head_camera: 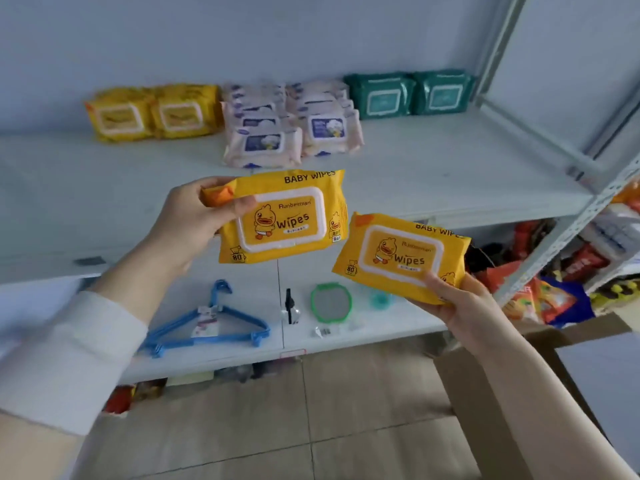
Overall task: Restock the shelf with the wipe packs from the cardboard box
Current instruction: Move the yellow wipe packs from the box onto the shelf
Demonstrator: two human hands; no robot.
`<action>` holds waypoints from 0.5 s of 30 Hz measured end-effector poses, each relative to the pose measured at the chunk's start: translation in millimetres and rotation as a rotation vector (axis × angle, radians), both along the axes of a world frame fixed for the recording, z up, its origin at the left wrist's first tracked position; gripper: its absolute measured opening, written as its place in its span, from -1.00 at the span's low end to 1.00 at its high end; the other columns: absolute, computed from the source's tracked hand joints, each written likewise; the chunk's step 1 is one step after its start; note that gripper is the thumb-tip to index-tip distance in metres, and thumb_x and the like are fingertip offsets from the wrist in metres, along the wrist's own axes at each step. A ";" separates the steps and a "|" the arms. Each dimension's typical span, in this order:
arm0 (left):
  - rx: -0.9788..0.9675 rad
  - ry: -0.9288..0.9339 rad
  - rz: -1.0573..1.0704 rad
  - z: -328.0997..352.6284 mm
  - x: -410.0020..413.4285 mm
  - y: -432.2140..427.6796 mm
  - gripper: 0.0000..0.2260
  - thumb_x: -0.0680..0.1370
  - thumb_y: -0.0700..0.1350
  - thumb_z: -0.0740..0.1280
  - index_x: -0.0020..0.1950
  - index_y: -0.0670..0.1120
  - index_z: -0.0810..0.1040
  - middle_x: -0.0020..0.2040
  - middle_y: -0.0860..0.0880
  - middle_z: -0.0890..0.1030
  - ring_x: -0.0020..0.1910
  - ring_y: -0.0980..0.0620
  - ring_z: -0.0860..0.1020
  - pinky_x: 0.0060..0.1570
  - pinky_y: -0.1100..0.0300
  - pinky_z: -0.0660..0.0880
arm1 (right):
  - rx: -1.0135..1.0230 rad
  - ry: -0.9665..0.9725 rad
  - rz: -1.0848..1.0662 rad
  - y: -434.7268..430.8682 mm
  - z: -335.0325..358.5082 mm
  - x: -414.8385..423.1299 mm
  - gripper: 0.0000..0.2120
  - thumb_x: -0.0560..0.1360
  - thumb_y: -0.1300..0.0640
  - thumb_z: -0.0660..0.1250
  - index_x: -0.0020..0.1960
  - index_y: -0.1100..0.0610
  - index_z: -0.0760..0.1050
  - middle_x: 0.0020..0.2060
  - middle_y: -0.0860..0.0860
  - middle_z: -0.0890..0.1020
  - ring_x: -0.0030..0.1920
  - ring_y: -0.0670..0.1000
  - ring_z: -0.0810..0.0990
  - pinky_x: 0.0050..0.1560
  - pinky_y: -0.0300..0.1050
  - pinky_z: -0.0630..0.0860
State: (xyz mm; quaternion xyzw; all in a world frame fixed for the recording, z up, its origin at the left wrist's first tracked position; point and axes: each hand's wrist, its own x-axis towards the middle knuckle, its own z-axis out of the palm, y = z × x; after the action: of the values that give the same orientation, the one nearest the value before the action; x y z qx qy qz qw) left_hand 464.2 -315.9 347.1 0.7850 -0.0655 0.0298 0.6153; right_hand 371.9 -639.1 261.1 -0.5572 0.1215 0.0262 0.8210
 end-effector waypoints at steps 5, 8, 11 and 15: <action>-0.008 -0.030 0.127 4.2 2.2 108.8 -0.80 0.26 0.04 0.43 -0.14 0.10 0.59 -0.25 0.21 0.68 -0.19 0.20 0.63 -0.12 0.19 0.50 | -0.021 -0.026 0.092 89.5 20.1 39.7 -0.68 0.28 0.19 0.37 0.04 0.11 0.51 -0.12 -0.01 0.73 -0.10 0.00 0.71 -0.16 -0.11 0.65; -0.034 -0.023 0.179 -4.1 20.0 151.0 -0.72 0.28 0.02 0.42 -0.03 0.04 0.57 -0.18 0.13 0.67 -0.11 0.12 0.61 -0.08 0.16 0.50 | -0.052 -0.027 0.127 125.3 24.4 68.8 -0.68 0.29 0.19 0.37 0.05 0.15 0.51 -0.13 0.00 0.73 -0.10 0.01 0.71 -0.16 -0.11 0.66; -0.028 -0.018 0.207 -3.8 57.3 183.8 -0.65 0.29 0.02 0.41 0.05 0.02 0.53 -0.11 0.09 0.62 -0.10 0.11 0.59 -0.10 0.19 0.48 | -0.090 -0.037 0.144 151.1 31.5 112.9 -0.78 0.39 0.24 0.34 0.04 0.14 0.51 -0.15 0.00 0.73 -0.14 -0.01 0.71 -0.29 -0.21 0.63; 0.012 -0.026 0.253 -7.5 116.8 218.1 -0.85 0.43 -0.12 0.41 -0.06 0.08 0.55 -0.13 0.12 0.61 -0.15 0.17 0.59 -0.17 0.25 0.48 | -0.137 -0.087 0.187 180.5 37.1 186.0 -0.75 0.41 0.25 0.32 0.09 0.15 0.50 -0.12 -0.02 0.72 -0.11 -0.02 0.71 -0.21 -0.17 0.64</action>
State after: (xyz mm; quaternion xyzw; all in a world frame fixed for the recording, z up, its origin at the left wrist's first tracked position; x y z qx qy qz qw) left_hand 581.0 -97.8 339.7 0.7901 0.0259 0.1171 0.6011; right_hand 557.9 -458.6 298.3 -0.6216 0.0348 0.0700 0.7795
